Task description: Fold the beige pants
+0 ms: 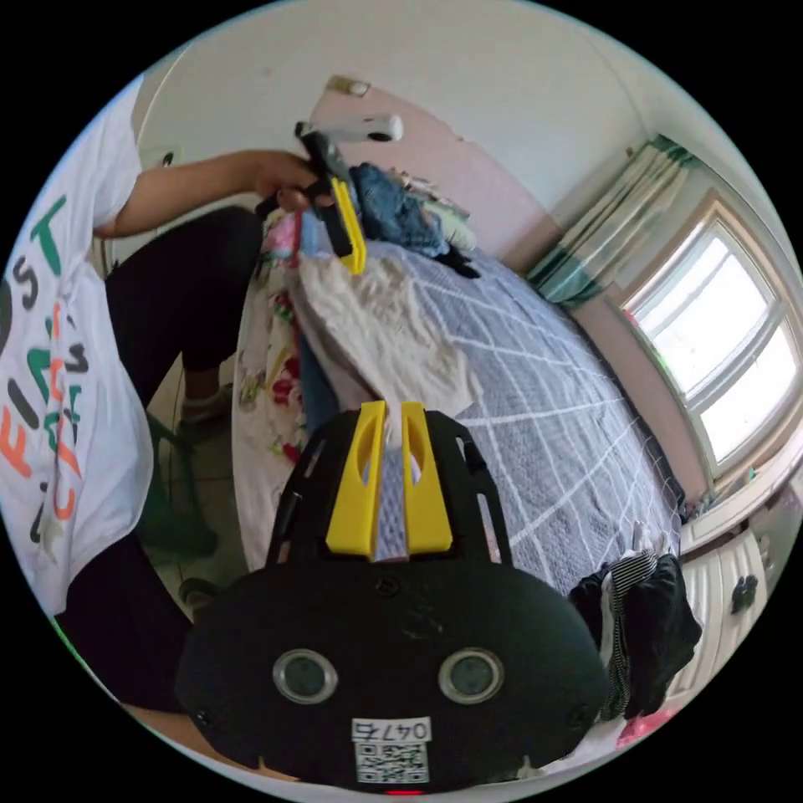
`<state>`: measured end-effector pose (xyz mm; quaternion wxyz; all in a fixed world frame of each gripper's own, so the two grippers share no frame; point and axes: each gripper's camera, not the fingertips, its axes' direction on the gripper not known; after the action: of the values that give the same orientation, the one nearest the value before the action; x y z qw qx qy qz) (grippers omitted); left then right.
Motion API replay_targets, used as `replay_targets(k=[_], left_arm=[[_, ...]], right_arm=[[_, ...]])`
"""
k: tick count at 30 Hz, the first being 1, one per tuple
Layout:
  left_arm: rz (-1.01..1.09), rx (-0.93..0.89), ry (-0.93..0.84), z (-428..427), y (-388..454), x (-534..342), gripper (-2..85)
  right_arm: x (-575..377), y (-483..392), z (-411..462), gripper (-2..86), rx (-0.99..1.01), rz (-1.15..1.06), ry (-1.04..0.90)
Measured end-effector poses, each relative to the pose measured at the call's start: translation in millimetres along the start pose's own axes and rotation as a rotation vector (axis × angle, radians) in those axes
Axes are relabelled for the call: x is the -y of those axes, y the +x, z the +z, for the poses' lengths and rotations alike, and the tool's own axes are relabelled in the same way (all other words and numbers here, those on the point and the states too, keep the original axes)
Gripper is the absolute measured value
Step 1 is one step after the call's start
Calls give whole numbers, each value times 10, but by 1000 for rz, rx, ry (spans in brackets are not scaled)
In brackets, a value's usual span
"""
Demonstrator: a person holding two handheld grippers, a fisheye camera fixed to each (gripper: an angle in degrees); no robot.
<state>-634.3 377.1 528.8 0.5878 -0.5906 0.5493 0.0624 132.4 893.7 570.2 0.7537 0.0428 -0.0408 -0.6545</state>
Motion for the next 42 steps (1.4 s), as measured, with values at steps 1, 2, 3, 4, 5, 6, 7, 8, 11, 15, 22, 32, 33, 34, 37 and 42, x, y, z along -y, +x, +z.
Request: replay_targets(k=[1, 2, 3, 4, 5, 6, 7, 8, 11, 15, 22, 32, 33, 34, 37, 42], left_arm=[[5, 2, 34, -71, 10, 7, 55], [20, 14, 91, -192, 29, 47, 54], [27, 56, 129, -265, 34, 120, 55], [28, 84, 136, -273, 30, 164, 55], [33, 136, 118, -230, 5, 266, 57], [23, 175, 74, -128, -54, 367, 59], [13, 191, 48, -64, -93, 409, 59], [-7, 213, -2, 73, -180, 464, 60], [-52, 228, -105, 394, -413, 458, 63], [-183, 29, -37, 482, -763, 272, 59], [-59, 23, 91, -30, -394, 9, 51], [-171, 48, 20, 169, -451, -188, 102], [-200, 103, 45, 66, -445, -265, 110], [-218, 130, 56, 30, -450, -307, 112], [-293, 161, 32, 84, -563, -458, 122], [-337, 87, -8, 458, -698, -337, 131]], right_arm=[[12, 151, -105, 5, -19, 42, 62], [51, 332, -149, 4, -38, 80, 99], [84, 429, -137, 4, -41, 94, 104], [168, 623, -48, 6, -31, 112, 95], [259, 806, 110, 7, -2, 125, 80], [299, 893, 207, 7, 22, 130, 73], [360, 1060, 407, 8, 87, 149, 64], [402, 1209, 597, 9, 141, 180, 46], [389, 1397, 1062, 9, 173, 217, -62], [132, 1525, 1318, 10, 251, 304, -92], [-87, 1252, 324, 9, 243, 182, 76], [-483, 1107, 292, 24, 270, 211, -58], [-489, 1148, 245, 27, 251, 220, -45], [-508, 1233, 165, 36, 216, 243, -19], [-561, 1455, 134, 55, 197, 299, -22], [-613, 1716, 286, 90, 201, 383, -38]])
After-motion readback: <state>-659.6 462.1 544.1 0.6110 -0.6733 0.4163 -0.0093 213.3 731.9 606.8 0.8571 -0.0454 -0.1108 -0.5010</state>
